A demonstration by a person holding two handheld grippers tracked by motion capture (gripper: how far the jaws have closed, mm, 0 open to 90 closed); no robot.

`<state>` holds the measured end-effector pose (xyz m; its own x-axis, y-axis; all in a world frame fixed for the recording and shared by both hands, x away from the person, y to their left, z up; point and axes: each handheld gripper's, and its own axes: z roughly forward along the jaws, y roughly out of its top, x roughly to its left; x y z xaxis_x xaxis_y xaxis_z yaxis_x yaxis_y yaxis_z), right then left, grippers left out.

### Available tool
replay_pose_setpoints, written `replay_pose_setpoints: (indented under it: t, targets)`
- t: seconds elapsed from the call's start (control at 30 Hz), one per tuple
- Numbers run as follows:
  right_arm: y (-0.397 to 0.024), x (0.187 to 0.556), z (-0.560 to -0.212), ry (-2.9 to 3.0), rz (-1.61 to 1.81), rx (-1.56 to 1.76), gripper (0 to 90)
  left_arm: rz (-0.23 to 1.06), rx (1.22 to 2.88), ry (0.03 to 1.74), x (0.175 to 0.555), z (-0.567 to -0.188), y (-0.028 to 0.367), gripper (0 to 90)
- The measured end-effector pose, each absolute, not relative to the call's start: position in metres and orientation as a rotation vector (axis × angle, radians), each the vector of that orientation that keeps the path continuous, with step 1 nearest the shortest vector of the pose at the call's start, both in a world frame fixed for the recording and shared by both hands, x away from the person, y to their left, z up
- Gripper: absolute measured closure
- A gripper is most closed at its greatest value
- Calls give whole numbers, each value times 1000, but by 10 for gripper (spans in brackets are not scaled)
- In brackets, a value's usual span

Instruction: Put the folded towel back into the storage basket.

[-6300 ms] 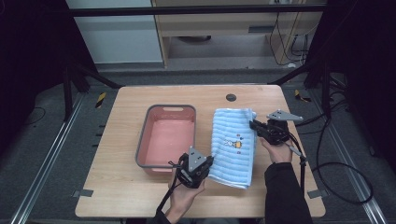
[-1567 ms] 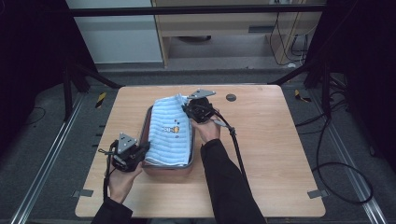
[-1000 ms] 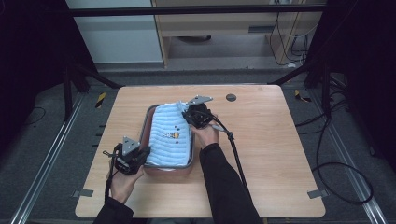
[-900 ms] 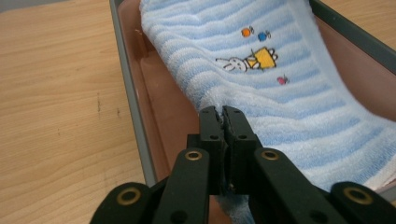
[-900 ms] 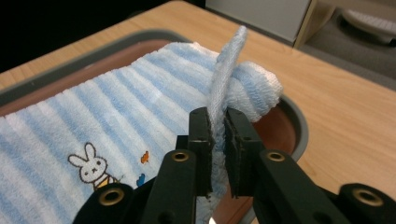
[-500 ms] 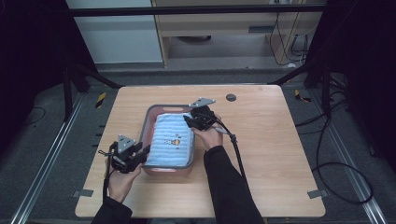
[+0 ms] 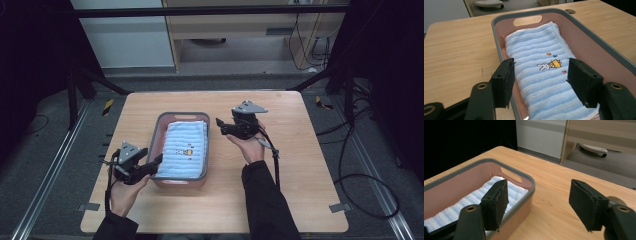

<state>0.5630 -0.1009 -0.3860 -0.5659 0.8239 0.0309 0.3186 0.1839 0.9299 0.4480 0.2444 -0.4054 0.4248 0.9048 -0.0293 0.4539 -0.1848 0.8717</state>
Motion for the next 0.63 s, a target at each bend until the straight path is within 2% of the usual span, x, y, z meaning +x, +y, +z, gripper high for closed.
replay_pose_setpoints:
  t: [0.43, 0.63]
  targets:
    - [-182, 527, -396, 1900, 1321, 1161, 249, 662, 1807, 1119, 447, -407, 256, 328]
    - [-213, 508, -406, 1884, 1298, 1201, 263, 668, 1803, 1115, 445, -407, 262, 330]
